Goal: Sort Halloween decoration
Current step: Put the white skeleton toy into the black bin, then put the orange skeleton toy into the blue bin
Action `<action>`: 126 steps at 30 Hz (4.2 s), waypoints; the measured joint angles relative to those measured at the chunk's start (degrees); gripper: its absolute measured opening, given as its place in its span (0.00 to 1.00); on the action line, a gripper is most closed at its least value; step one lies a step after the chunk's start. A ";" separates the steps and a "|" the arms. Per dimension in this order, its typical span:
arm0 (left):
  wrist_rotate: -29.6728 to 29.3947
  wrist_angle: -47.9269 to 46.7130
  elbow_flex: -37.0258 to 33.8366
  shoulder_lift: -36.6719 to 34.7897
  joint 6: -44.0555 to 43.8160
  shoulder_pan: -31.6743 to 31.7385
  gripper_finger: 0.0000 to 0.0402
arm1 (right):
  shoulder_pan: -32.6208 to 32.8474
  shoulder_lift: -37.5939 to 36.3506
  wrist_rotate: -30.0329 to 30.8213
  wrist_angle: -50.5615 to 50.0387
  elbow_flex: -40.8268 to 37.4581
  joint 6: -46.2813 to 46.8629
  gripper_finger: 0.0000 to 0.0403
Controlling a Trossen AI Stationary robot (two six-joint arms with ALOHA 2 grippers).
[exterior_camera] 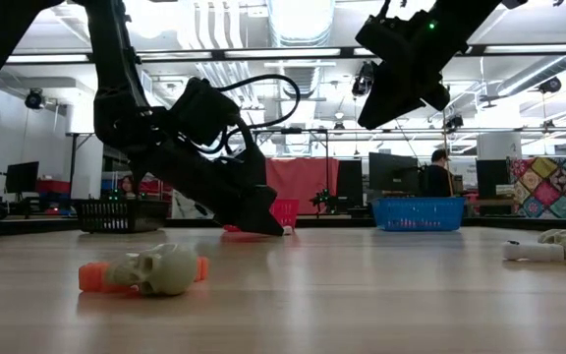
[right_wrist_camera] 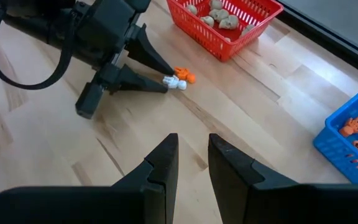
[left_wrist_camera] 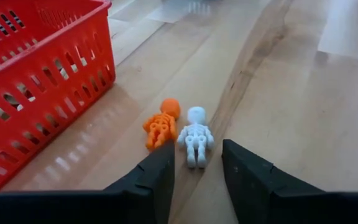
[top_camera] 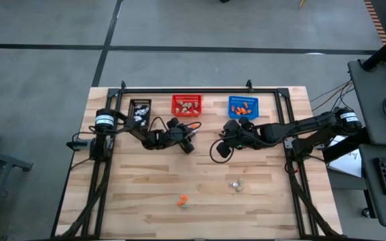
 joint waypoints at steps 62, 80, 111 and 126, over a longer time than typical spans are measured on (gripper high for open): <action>-5.27 -86.39 2.00 -72.49 -13.46 10.54 0.00 | 2.21 0.76 -4.42 3.76 3.93 2.40 0.19; -5.21 -86.73 -2.09 -46.87 -14.48 22.17 0.06 | 2.08 0.91 -4.46 3.54 3.93 0.68 0.19; 0.65 -59.10 -2.07 -54.81 -0.58 3.48 0.27 | 2.08 1.20 -15.12 -1.77 3.91 4.52 0.19; 6.75 -34.16 -2.20 -38.91 7.05 -3.00 0.27 | 2.08 0.35 -14.51 -16.39 3.91 -1.18 0.19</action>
